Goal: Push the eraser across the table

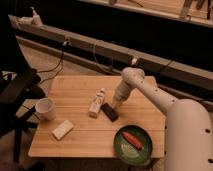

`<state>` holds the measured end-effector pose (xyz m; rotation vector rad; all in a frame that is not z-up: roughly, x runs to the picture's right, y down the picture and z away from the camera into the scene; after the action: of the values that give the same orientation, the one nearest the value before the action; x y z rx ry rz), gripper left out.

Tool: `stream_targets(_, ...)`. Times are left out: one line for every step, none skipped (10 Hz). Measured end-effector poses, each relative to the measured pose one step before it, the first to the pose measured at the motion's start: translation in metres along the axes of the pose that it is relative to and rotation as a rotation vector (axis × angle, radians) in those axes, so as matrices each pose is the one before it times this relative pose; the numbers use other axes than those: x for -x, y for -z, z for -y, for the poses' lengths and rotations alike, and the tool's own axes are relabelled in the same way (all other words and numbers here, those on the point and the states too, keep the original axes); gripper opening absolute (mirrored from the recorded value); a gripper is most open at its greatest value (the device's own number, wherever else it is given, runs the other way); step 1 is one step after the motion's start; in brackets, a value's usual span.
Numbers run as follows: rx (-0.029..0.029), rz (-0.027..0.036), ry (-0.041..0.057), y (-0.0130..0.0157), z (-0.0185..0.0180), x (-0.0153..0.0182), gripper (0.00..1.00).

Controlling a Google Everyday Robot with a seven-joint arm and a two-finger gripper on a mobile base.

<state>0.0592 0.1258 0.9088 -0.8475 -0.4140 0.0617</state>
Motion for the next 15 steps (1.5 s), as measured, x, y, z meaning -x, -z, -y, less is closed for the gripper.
stream_targets(0.01338,0.00146,0.01660,-0.00241,-0.00438,0.00579,0.00)
stream_targets(0.00941,0.00238,0.00948,-0.00103,-0.00386,0.00222,0.00)
stream_targets(0.01168,0.00464,0.01112,-0.00128,-0.00493,0.00232,0.00)
stream_targets(0.01400,0.00654,0.01735,-0.00324,-0.00404,0.00596,0.00)
stream_targets(0.00890,0.00437,0.01363,-0.00218,-0.00172,0.00563,0.00)
stream_targets(0.01228,0.00590,0.01755,-0.00323,-0.00317,0.00631,0.00)
stream_targets(0.01009,0.00687,0.01892,-0.00254,-0.00360,0.00589,0.00)
stream_targets(0.00613,0.00609,0.01366,-0.00189,-0.00174,0.00468,0.00)
stream_targets(0.00570,0.00633,0.01427,-0.00182,-0.00118,0.00493,0.00)
stream_targets(0.00514,0.00736,0.01465,-0.00213,-0.00063,0.00503,0.00)
stream_targets(0.00280,0.00517,0.00750,-0.00158,-0.00028,0.00214,0.00)
stream_targets(0.00245,0.00739,0.01172,-0.00151,-0.00016,0.00361,0.00)
stream_targets(0.00124,0.00654,0.01132,-0.00138,0.00077,0.00413,0.00)
stream_targets(-0.00319,0.00671,0.01167,-0.00100,0.00176,0.00374,0.00)
stream_targets(-0.00760,0.00800,0.01346,0.00038,0.00236,0.00425,0.00)
